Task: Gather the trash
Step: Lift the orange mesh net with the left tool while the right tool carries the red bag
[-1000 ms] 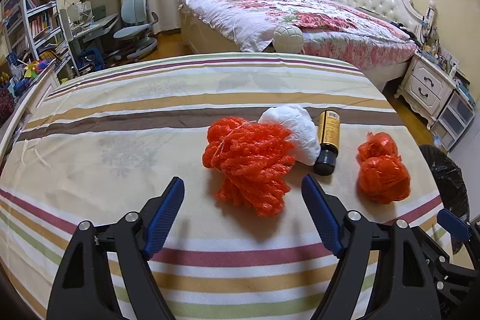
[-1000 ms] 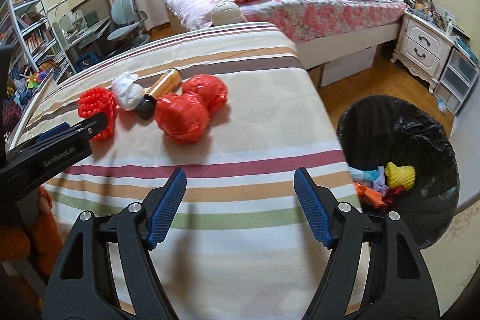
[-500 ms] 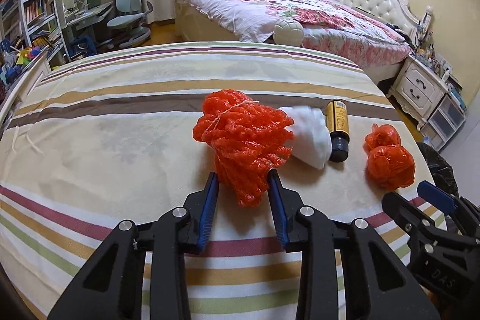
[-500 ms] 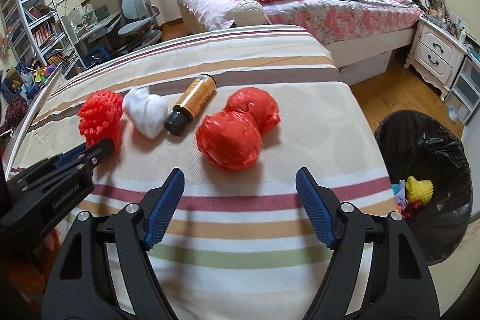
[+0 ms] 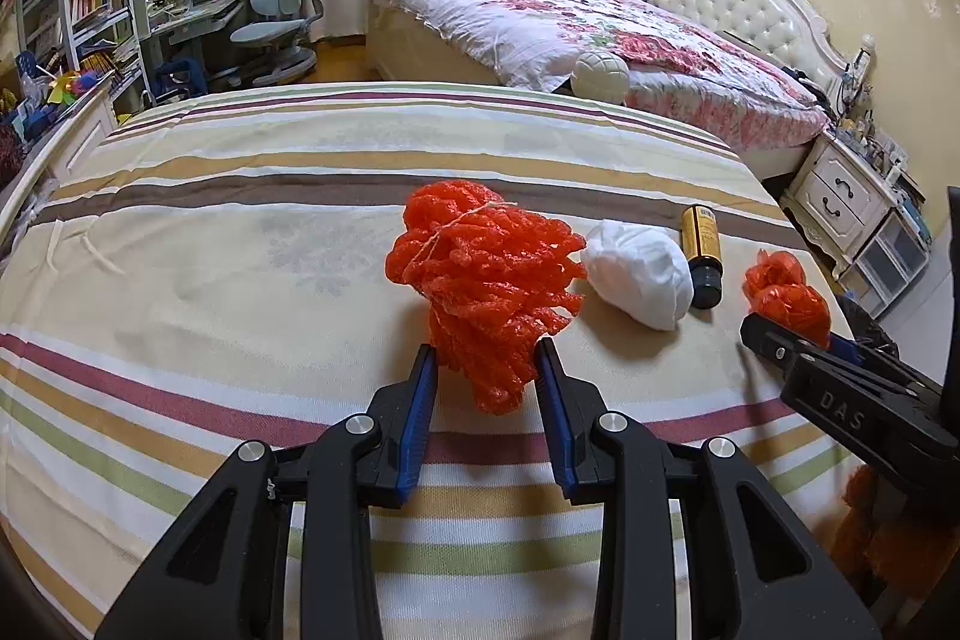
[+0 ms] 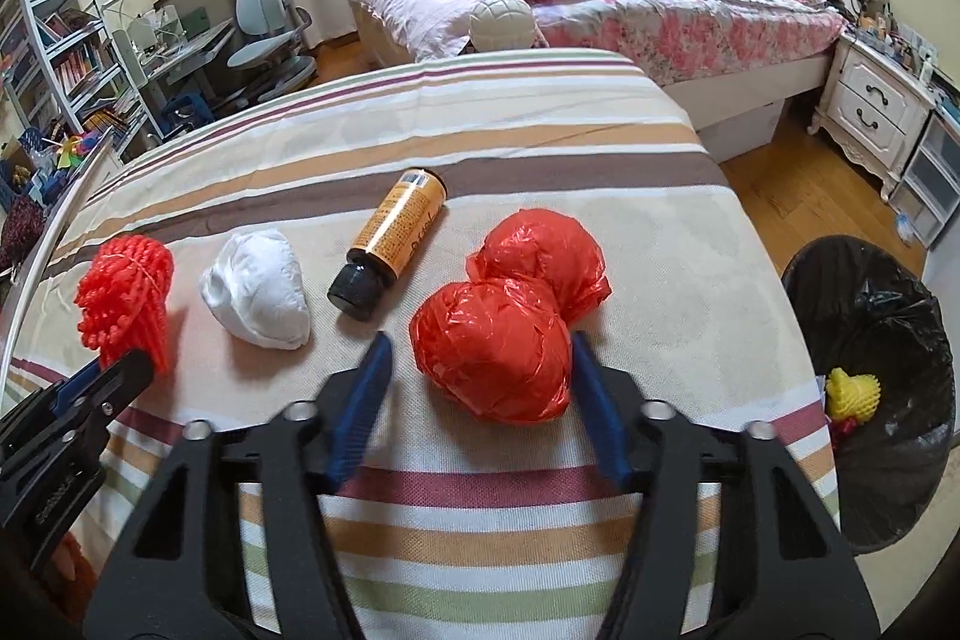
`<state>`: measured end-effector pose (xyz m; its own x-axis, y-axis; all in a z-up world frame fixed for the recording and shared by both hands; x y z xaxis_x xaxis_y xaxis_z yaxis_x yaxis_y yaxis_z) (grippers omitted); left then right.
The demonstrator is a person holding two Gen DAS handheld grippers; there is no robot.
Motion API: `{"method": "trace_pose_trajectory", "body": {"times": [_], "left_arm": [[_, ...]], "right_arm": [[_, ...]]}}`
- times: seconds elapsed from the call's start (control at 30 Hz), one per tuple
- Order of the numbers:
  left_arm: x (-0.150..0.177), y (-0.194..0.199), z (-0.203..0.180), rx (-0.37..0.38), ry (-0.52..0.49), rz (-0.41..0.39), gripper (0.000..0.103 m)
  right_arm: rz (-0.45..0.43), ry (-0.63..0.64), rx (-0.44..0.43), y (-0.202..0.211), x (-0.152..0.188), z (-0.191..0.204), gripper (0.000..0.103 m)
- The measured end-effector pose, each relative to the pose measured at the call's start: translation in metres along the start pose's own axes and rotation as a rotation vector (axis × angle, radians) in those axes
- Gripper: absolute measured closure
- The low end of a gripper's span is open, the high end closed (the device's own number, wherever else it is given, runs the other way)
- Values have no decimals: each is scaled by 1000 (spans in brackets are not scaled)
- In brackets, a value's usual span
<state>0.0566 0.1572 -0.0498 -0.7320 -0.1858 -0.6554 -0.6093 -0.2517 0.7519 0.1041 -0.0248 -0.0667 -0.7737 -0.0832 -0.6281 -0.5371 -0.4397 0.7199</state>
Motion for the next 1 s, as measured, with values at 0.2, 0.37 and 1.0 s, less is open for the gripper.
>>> {"method": "trace_pose_trajectory", "body": {"times": [0.2, 0.37, 1.0], "left_arm": [[4, 7, -7, 23, -13, -5, 69], [6, 18, -19, 54, -34, -23, 69], [12, 52, -101, 177, -166, -83, 69]], "right_arm": [[-19, 2, -9, 11, 6, -3, 63], [-37, 9, 1, 29, 16, -9, 63], [-117, -73, 113, 101, 35, -82, 63]]}}
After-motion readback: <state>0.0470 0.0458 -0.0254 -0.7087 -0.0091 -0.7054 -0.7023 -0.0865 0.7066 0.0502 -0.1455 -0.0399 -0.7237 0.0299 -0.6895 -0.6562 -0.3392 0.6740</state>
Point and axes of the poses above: each gripper's, at about its wrist camera, not at the fingertips, and y roughly against the way its jaws point, z to its left, x to its underside, the point moved 1 cm from there along -y, roughly the way its jaws point, and after that the axes turned 15 degrees about -x, right-handed, at the moved point
